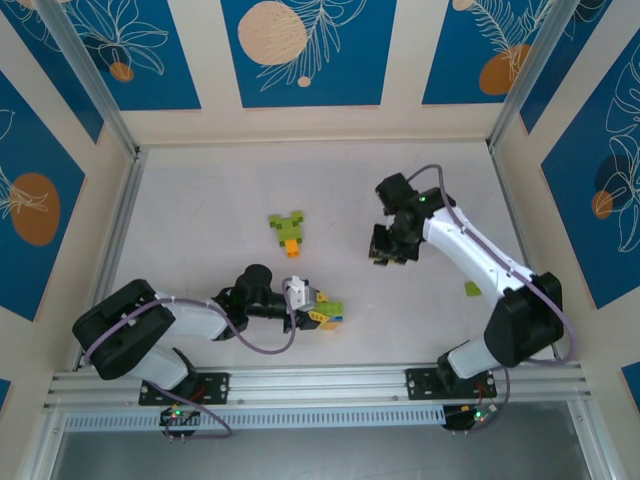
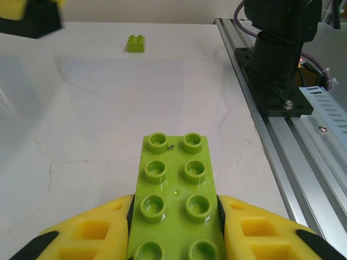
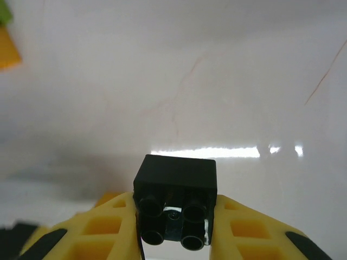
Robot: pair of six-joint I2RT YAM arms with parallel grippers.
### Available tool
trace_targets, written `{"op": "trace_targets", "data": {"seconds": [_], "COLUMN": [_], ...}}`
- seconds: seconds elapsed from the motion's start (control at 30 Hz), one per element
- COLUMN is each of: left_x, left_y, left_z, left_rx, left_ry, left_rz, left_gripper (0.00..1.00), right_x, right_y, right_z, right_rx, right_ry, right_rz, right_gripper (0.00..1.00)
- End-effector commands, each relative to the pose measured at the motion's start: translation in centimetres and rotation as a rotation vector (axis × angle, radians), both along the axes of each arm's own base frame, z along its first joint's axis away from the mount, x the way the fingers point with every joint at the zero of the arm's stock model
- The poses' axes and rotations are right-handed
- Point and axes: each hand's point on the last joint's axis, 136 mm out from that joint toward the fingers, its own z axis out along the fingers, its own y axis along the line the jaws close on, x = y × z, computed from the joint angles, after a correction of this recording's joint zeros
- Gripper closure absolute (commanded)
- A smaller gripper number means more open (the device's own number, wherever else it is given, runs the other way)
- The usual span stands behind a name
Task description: Assemble a carrot with lego
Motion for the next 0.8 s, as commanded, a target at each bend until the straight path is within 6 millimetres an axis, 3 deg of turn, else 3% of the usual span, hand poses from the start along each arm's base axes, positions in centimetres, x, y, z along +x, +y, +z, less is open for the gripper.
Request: {"op": "trace_targets", "data": {"seconds": [0.0, 0.17, 0.53, 0.77], "left_x": [0.1, 0.0, 0.0, 0.0], "left_y": [0.8, 0.8, 0.8, 0.7], "left_z": [-2.4, -2.4, -2.6, -2.6], "left_rx": [0.077, 0.073, 0.075, 0.075], "left_ry": [0.034, 0.035, 0.036, 0.040], "left_rz": [0.020, 0.013, 0.014, 0.012], "left_gripper": [0.74, 0.74, 0.74, 0.74], "right_x": [-4.3, -6.3, -7.7, -8.9], "right_y": [1.4, 4.2, 8.1, 8.7], "right_z": [0.1, 1.0, 0.0, 0.2], "right_rx": [0.004, -0.002, 0.005, 0.013], "right_ry": [0.101, 0.109, 0.143, 0.144], "right_rz": [-0.031, 0.029, 0.099, 0.119], "right_gripper": [0.71, 0.71, 0.71, 0.72]}}
